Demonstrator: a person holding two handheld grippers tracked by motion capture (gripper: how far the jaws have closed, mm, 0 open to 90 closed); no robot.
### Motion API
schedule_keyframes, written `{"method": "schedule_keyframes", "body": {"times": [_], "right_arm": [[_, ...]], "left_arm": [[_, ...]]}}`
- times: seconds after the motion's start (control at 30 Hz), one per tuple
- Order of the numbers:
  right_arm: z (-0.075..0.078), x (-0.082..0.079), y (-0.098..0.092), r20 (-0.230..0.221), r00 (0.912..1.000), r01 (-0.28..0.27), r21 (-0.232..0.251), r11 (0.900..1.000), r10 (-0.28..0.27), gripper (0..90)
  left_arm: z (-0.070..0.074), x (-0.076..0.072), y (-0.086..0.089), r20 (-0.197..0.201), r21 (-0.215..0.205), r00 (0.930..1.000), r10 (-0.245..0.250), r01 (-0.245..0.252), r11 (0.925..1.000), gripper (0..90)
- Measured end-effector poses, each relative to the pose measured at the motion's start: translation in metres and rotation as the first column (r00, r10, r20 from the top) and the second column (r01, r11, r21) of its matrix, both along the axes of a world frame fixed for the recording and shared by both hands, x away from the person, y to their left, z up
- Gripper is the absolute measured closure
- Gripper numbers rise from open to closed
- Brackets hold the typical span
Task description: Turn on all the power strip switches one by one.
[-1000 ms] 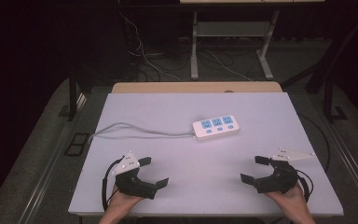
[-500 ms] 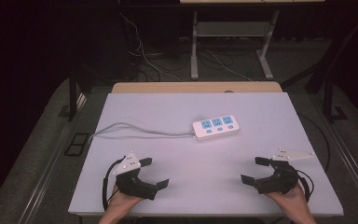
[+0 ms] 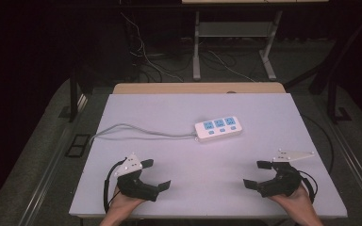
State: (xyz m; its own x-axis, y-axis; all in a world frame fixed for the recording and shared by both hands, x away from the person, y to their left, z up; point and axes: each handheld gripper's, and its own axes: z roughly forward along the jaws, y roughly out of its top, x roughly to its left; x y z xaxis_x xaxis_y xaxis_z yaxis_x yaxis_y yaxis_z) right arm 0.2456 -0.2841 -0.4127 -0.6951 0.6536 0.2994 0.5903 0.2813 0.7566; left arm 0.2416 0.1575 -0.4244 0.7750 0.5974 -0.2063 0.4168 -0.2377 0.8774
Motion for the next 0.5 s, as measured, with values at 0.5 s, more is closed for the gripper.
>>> {"method": "schedule_keyframes", "body": {"times": [0.5], "right_arm": [[0.018,0.017,0.001,-0.015,0.9986,-0.051,-0.034,0.998,0.050,1.8]], "left_arm": [[-0.001,0.000,0.001,-0.002,-0.004,1.0000,0.003,-0.003,1.0000,0.0]]}}
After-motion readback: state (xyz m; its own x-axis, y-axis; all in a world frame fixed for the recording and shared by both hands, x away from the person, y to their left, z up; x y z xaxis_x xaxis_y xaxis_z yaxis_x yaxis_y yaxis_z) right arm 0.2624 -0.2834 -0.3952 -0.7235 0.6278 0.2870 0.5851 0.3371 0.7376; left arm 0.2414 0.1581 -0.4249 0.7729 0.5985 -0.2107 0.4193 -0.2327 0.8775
